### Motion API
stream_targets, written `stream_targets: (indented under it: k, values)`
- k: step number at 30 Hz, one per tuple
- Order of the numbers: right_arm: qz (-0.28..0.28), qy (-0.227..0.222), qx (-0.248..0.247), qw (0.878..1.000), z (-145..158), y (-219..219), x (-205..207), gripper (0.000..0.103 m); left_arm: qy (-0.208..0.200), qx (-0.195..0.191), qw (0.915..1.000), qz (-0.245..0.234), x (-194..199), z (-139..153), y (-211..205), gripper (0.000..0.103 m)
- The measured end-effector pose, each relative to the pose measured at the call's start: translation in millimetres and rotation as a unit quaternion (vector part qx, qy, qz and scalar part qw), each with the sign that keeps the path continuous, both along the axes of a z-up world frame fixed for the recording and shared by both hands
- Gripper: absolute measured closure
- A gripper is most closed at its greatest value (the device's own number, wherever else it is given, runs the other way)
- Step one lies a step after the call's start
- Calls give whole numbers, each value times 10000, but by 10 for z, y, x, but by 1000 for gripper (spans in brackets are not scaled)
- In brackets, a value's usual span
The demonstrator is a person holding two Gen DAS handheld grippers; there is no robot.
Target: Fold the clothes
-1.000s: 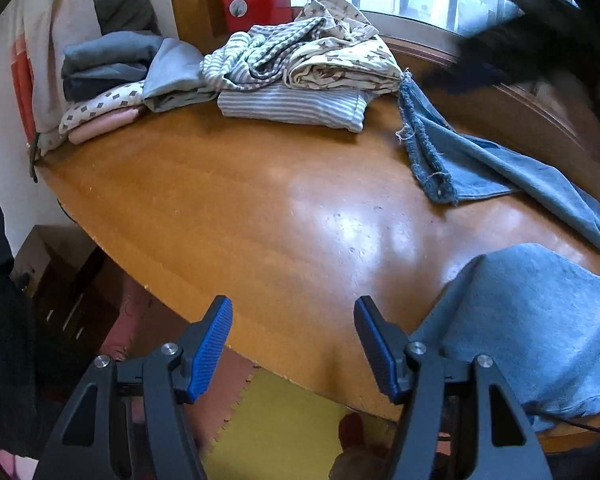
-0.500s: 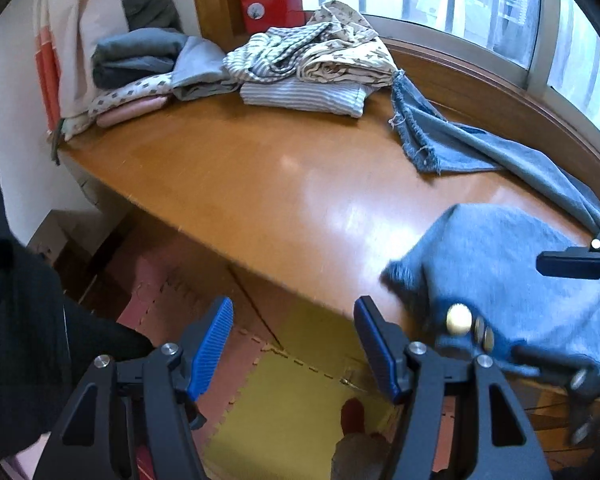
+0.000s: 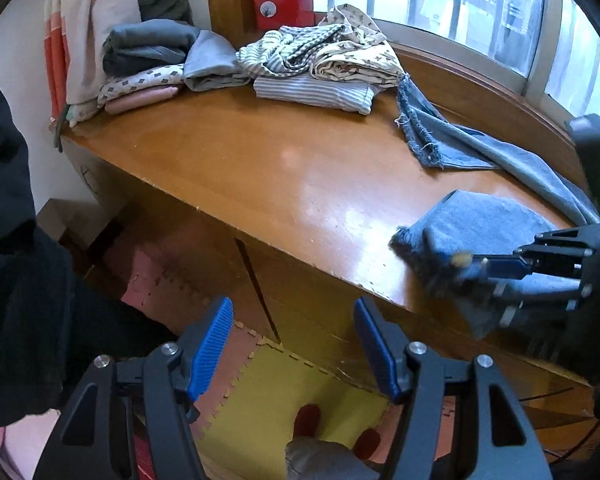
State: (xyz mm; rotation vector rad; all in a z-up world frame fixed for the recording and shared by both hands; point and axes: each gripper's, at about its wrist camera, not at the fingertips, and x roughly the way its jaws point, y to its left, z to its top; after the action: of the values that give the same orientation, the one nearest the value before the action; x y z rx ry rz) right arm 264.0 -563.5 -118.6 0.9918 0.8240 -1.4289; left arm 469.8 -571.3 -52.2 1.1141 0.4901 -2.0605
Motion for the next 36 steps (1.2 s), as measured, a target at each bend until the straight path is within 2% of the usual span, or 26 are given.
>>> stream_targets:
  k: [2, 4, 6, 8, 9, 10, 12, 14, 18, 21, 27, 30, 31, 33, 36]
  values:
    - [-364, -211, -171, 9990, 108, -82, -131, 91, 40, 9, 10000, -85, -22, 16, -82, 42]
    - [-913, -586, -743, 9913, 372, -78, -326, 91, 83, 33, 9998, -186, -57, 26, -172, 42]
    - [-1598, -1165, -1486, 9689, 659, 76, -571, 91, 139, 135, 9993, -321, -127, 10, -261, 42]
    - [-2287, -1620, -2194, 9345, 865, 322, -795, 91, 195, 236, 9985, -456, -197, -6, -350, 42]
    - [-2545, -1676, -2367, 9226, 909, 418, -871, 91, 222, 287, 9980, -524, -232, -15, -395, 42]
    - [-2640, -1595, -2318, 9226, 885, 417, -908, 91, 250, 337, 9974, -591, -267, -23, -440, 42]
    - [-2530, -1395, -1763, 9410, 699, 309, -844, 90, 258, 437, 9958, -761, -372, -67, -492, 42]
    - [-2482, -1328, -1065, 9536, 393, 197, -701, 88, 215, 462, 9942, -950, -490, -106, -523, 42]
    - [-2208, -1447, -344, 9639, 35, 44, -429, 82, 194, 468, 9903, -1294, -665, -130, -574, 42]
    - [-1952, -917, -269, 9761, 83, -27, -286, 75, 166, 509, 9877, -1470, -794, -142, -611, 42]
    - [-1835, 252, -408, 9819, 294, -38, -217, 71, 210, 113, 9859, -1656, -928, -7, -597, 42]
    - [-1294, 966, -676, 9846, 425, -86, -74, 70, 43, -85, 9857, -1684, -942, 11, -620, 42]
    - [-1080, 1141, -704, 9851, 447, -115, -25, 67, 1, -137, 9858, -1671, -927, 12, -633, 42]
    - [-608, 1405, -644, 9861, 432, -185, 73, 60, -62, -149, 9872, -1585, -871, -7, -683, 42]
    - [71, 1827, -516, 9818, 343, -267, 258, 57, -113, -83, 9897, -1426, -757, -42, -782, 42]
